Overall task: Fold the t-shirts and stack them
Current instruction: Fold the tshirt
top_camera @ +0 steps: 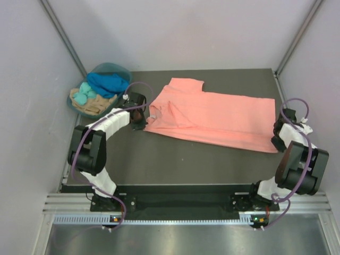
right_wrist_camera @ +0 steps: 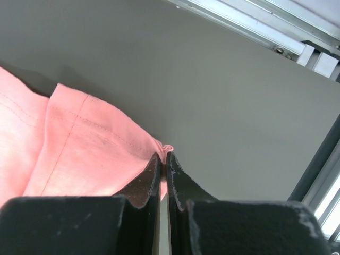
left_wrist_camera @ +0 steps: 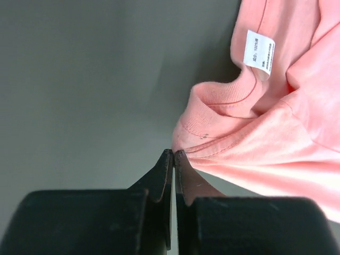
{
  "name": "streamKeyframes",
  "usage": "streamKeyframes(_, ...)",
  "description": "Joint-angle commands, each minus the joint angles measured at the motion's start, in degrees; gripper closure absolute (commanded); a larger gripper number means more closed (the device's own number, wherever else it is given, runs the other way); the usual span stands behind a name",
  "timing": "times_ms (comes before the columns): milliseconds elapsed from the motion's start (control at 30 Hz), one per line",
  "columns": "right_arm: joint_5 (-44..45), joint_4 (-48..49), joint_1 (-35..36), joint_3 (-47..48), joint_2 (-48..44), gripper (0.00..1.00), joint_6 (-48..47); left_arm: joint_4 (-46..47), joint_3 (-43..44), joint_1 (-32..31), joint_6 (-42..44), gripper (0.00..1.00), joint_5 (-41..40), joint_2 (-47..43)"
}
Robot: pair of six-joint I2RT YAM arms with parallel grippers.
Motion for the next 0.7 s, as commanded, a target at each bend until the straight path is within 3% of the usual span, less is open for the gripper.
streamKeyframes(0,2.7,1.8,-1.4,2.0,-0.4,1.00,-2.8,-6.8,3.0,0.5,0.1,0.95,-9.6,1.0)
streamKeyframes(300,-0.7,0.3,-1.4,3.5,-1.0,1.00,-6.4,-8.0,2.2,0.5,-0.4,0.72,-9.2,-1.5)
streamKeyframes(467,1.4,-2.2,-1.5,4.6,-0.8,0.96,-6.0,-7.3,1.5,0.5,-0.5,0.69,-5.4,-4.2)
streamKeyframes(567,3.2,-4.0,-1.7,5.3,-0.7,0.90,-5.7,-2.4,0.3,0.5,1.1,0.68,6.4,-6.0)
streamKeyframes(667,3.8,-5.6,-1.6,6.5,-2.6,0.71,-6.5,0.6,-1.4,0.3,0.9,0.63,15.4,-6.6)
